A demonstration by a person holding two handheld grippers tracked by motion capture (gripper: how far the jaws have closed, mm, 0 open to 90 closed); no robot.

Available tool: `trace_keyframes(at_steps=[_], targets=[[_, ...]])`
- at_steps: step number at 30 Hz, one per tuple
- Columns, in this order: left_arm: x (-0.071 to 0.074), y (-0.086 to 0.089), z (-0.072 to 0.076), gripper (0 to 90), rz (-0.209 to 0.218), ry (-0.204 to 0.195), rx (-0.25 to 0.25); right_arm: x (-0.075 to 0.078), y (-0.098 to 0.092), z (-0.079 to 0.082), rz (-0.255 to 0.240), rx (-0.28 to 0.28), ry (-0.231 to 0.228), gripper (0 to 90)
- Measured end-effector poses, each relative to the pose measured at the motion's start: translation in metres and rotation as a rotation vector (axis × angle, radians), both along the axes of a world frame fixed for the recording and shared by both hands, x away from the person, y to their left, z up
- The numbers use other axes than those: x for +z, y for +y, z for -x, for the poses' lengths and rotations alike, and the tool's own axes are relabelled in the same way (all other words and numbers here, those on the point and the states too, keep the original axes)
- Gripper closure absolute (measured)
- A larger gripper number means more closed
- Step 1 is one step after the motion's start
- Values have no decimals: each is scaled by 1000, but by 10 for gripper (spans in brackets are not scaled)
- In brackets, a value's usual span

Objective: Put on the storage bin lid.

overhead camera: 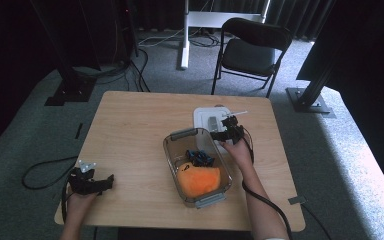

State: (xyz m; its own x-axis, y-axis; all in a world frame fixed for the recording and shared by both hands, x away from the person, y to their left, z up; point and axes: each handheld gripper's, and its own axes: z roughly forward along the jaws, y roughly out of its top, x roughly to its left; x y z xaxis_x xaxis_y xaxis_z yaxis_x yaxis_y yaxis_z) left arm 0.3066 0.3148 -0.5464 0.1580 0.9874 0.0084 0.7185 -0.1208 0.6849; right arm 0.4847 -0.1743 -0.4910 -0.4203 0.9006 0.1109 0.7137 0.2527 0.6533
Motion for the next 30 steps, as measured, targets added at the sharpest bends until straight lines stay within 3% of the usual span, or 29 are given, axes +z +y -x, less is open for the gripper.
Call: trace_keyframes(at_steps=[8,16,24,28,30], targets=[[0,0,0,3,1,0,1,-9,8,-11,43,-14,13,168],[0,0,1,3,-1,1,-1,-16,12,-21,42,-42,43,170],[0,0,1,3,0,1,0,-23,17,-22,74,-59,39,334],[0,0,1,3,0,1,0,-25,19,-20,119,-51,34,419],[0,0,1,3,0,1,0,-24,18,-20,111,-61,38,441]])
